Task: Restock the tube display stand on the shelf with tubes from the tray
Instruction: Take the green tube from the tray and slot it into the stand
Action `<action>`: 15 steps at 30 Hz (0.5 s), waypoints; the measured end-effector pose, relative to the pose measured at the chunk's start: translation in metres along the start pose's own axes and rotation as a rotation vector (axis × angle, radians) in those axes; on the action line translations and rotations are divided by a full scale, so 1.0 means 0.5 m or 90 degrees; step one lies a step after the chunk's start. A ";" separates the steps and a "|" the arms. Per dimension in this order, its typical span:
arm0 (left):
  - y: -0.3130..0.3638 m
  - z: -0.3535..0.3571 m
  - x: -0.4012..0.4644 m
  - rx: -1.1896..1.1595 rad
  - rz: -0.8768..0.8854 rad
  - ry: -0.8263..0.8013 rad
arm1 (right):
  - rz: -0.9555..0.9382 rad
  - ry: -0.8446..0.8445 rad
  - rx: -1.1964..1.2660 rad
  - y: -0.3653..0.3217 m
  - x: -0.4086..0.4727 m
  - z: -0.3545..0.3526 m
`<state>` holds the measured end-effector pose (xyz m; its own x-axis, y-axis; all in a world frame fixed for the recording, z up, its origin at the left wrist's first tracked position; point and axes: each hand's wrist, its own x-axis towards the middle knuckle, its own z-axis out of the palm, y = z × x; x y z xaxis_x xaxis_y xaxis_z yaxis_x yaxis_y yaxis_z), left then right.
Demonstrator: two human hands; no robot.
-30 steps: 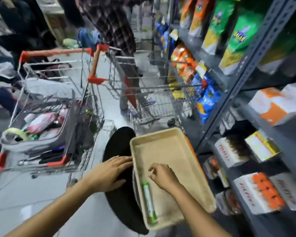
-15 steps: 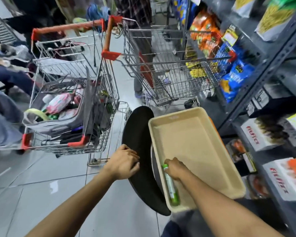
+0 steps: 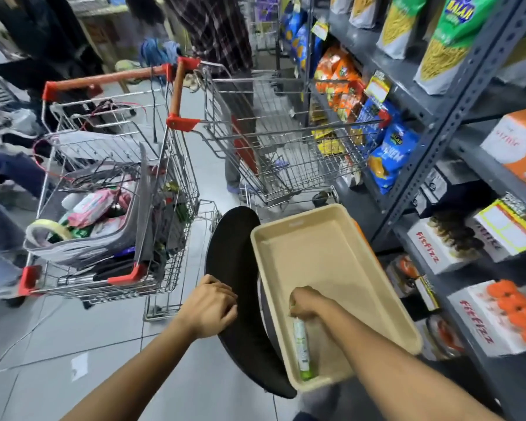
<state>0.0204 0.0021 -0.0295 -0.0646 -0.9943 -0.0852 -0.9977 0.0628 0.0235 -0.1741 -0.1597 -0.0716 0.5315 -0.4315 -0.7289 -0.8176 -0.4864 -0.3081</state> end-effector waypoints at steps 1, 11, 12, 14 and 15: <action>0.001 -0.001 -0.001 0.012 -0.004 -0.020 | -0.017 0.006 -0.006 0.003 -0.015 -0.015; 0.062 -0.249 0.237 -0.047 0.028 -0.010 | -0.168 0.199 0.051 0.053 -0.411 -0.389; 0.087 -0.298 0.282 -0.073 0.044 0.019 | -0.175 0.224 0.035 0.060 -0.474 -0.432; 0.145 -0.391 0.359 -0.099 0.081 0.066 | -0.184 0.291 -0.025 0.072 -0.601 -0.502; 0.183 -0.438 0.400 -0.103 0.112 0.092 | -0.179 0.336 -0.061 0.082 -0.670 -0.534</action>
<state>-0.0800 -0.2099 0.1735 -0.2216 -0.9721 0.0770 -0.9549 0.2324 0.1846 -0.3266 -0.2382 0.3231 0.7820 -0.5838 -0.2184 -0.6198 -0.6916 -0.3708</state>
